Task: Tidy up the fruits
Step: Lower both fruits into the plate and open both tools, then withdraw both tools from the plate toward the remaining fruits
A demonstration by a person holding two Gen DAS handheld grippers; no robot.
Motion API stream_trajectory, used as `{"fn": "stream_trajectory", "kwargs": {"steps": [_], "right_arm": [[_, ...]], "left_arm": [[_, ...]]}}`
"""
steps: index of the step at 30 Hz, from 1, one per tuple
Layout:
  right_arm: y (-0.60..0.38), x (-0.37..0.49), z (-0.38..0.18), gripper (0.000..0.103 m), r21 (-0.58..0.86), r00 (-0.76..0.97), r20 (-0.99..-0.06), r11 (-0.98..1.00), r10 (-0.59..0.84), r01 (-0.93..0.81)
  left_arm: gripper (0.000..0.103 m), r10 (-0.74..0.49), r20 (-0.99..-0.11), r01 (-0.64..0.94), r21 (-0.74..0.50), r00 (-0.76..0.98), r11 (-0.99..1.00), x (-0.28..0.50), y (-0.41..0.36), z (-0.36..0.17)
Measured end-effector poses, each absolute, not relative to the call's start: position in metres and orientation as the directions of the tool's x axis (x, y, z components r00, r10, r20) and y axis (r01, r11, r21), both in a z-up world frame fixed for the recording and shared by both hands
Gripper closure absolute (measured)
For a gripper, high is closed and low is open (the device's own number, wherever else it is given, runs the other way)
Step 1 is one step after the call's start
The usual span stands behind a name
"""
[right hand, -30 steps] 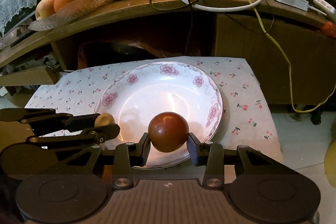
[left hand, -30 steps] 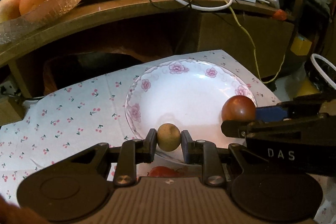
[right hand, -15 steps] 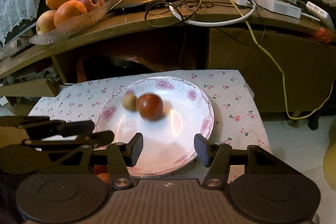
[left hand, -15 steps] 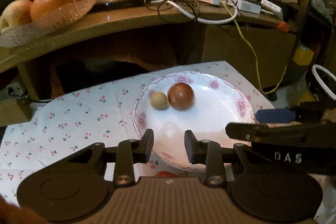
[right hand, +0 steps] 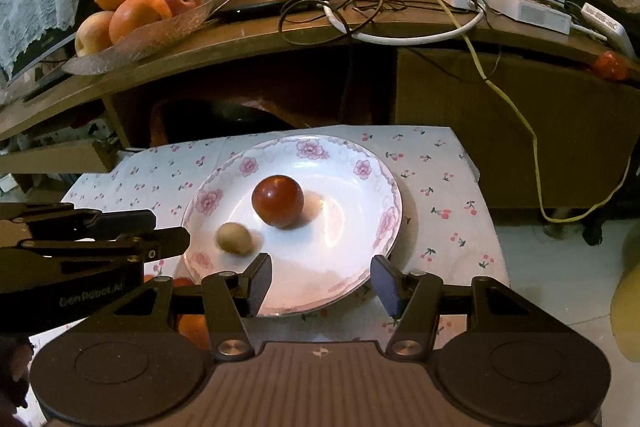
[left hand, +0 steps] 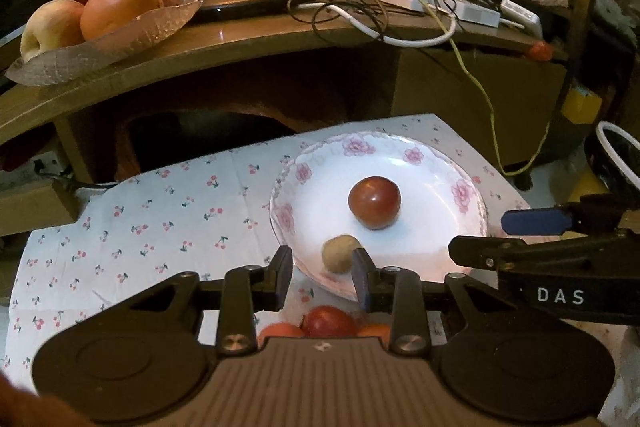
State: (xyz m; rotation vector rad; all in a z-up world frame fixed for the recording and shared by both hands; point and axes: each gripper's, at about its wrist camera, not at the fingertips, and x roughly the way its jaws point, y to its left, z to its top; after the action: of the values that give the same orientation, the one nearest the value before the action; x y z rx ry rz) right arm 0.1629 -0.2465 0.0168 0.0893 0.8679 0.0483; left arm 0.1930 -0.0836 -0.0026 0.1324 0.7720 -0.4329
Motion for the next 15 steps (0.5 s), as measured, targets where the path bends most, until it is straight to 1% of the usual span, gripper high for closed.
{"fn": "stream_trajectory", "kwargs": {"steps": [5, 12, 15], "right_arm": [[-0.246, 0.154, 0.018, 0.045, 0.093, 0.636, -0.767, 0.995, 0.085, -0.021], [-0.241, 0.144, 0.027, 0.041, 0.091, 0.653, -0.751, 0.995, 0.095, -0.040], [-0.238, 0.140, 0.027, 0.041, 0.089, 0.648, -0.754, 0.994, 0.104, -0.057]], "left_arm": [[0.066, -0.328, -0.705, 0.444, -0.021, 0.629, 0.896, 0.174, -0.081, -0.001], [0.066, -0.318, -0.710, 0.445, -0.008, 0.628, 0.896, 0.151, -0.071, 0.003], [0.065, -0.316, -0.709, 0.440, -0.009, 0.630, 0.898, 0.145, -0.066, 0.004]]}}
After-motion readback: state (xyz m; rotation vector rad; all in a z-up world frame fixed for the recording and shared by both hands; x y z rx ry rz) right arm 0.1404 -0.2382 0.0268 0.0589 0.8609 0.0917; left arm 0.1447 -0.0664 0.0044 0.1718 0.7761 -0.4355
